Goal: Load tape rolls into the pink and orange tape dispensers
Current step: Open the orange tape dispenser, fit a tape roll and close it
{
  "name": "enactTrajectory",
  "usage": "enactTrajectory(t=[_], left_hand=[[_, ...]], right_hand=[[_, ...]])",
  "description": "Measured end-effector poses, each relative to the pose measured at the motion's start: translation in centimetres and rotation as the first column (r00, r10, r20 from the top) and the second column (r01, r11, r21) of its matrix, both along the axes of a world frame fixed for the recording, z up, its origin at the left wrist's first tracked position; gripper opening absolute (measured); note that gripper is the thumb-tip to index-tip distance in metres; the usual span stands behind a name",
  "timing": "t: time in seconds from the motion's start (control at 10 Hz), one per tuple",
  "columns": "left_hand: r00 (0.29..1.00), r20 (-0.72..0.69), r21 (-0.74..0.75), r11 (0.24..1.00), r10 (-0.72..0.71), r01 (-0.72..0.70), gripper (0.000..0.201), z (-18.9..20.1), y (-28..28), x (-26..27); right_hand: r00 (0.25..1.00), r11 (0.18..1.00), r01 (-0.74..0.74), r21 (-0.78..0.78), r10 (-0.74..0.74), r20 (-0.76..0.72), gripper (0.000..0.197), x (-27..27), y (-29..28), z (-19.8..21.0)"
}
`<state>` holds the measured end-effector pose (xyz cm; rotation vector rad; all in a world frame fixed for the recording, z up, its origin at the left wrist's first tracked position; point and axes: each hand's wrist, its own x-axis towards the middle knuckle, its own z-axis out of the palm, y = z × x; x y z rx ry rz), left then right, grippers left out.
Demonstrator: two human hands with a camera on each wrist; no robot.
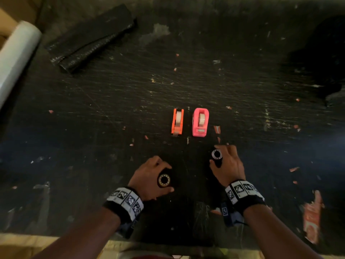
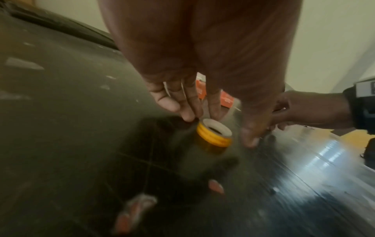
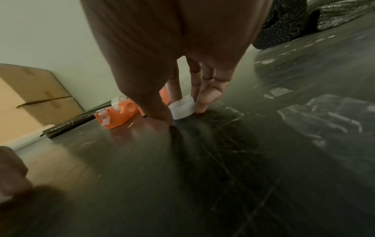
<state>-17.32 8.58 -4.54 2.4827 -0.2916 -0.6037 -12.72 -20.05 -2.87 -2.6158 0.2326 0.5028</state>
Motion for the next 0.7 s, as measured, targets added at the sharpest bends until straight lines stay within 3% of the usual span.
enactTrajectory(t=[0.2,0.4,0.6,0.7], left_hand=[[0.992,0.006,-0.007,0.992,0.128,-0.128,0.041,0.1,0.3,0.4],[0.958,0.100,0.047,0.961,0.267,-0.273,0.046,1.7,3.6,4.9],[0.965,0.114,0.143,0.958,0.235,-0.250,0.046,1.4,5.1,7.6],[0.969,0.103,0.133,0.962,0.225,-0.237,0.057,1.0,5.5,7.2]], right_hand=[[0.995,0.994,-0.092,0.050,0.094,-0.028,0.040,0.3,2.9,1.1],[0.932,0.924,-0.362,0.126,0.361,0.026,0.046,2.1,11.0,1.5],[0.901,0.899,-0.433,0.064,0.433,0.020,0.048,4.9,16.9,1.1],[0.894,0.894,-0.446,0.046,0.447,-0.027,0.051,5.1,17.4,0.6]])
